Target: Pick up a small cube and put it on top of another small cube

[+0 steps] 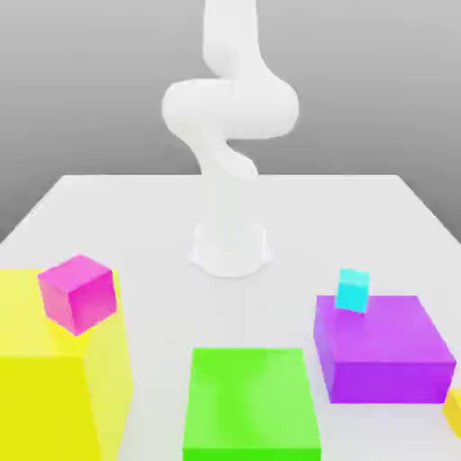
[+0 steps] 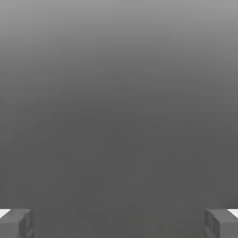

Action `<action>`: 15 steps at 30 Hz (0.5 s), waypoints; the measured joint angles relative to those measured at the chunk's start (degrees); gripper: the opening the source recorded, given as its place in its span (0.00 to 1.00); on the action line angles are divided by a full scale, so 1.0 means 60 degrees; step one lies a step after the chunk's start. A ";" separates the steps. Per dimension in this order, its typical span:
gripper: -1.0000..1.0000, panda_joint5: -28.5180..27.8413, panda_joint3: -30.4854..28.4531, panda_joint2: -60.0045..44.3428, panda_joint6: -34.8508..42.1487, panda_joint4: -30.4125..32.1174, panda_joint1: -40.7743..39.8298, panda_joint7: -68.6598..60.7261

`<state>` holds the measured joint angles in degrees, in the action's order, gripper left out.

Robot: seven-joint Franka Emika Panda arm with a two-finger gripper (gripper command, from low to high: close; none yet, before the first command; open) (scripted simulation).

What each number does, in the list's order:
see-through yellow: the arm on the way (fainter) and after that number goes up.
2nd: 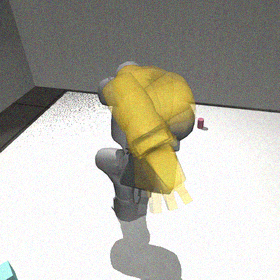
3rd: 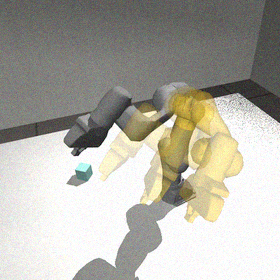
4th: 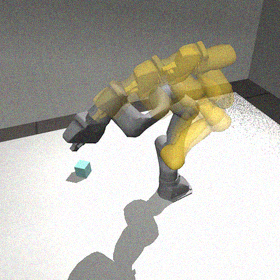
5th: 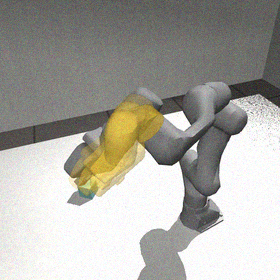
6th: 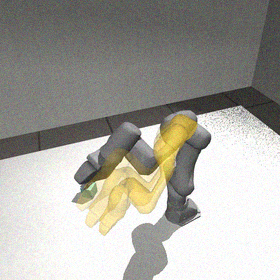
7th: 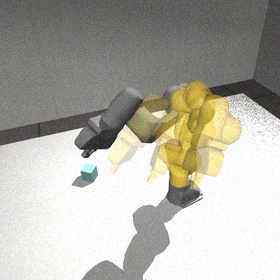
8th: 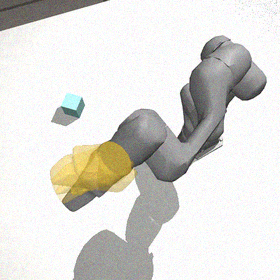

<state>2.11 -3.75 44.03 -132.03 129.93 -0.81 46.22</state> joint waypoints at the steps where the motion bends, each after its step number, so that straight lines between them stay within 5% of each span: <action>1: 0.50 0.0082 -0.0285 -0.0273 -0.0118 -0.0018 -0.0075 -0.0038; 15: 0.50 0.0656 -0.3576 -0.5042 -0.2619 0.1243 -0.1324 -0.1675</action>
<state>6.05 -25.21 13.78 -147.75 137.38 -8.76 36.17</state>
